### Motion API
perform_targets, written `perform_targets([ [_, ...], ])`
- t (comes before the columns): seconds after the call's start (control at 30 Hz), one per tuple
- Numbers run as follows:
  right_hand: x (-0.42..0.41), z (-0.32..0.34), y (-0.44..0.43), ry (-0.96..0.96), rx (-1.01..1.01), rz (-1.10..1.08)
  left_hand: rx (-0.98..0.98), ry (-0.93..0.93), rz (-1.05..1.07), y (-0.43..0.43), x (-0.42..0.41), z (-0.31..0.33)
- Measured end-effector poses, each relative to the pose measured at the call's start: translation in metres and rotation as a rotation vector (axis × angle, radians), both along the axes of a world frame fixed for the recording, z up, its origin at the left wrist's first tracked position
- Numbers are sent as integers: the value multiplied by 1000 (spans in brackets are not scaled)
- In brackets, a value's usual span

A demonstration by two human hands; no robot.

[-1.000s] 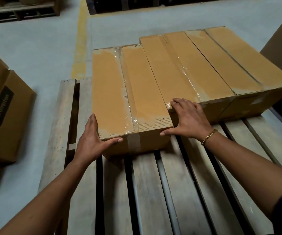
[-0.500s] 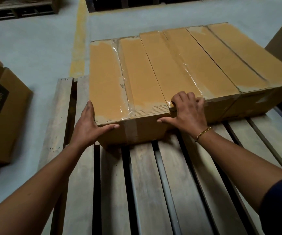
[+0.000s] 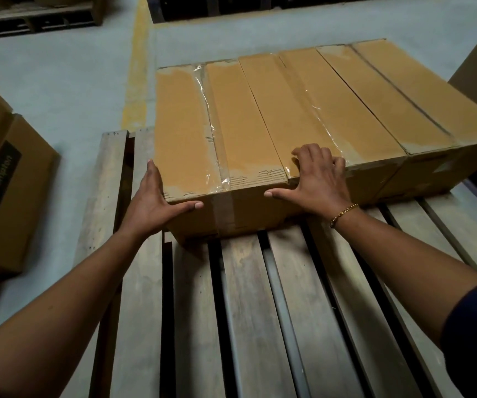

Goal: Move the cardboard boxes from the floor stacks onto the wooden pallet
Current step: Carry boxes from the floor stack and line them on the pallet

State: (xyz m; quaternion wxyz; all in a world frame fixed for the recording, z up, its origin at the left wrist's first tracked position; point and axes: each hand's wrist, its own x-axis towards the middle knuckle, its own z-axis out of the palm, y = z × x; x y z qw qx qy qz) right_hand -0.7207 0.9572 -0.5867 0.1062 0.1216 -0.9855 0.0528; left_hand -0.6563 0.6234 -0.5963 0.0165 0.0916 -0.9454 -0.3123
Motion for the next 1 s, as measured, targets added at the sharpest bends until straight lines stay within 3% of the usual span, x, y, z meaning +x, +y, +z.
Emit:
perform_targets([
  [0.13, -8, 4, 0, -213, 29, 117, -344, 15, -65, 3, 2, 10],
  [0.2, -11, 0, -2, -253, 96, 156, -415, -34, -108, 2, -1, 12],
  [0.4, -12, -7, -3, -151, 211, 201, -402, -83, -117, 6, -3, 2],
  [1.0, -12, -17, -7, -62, 166, 128, -373, -56, -118, 6, -11, 2],
])
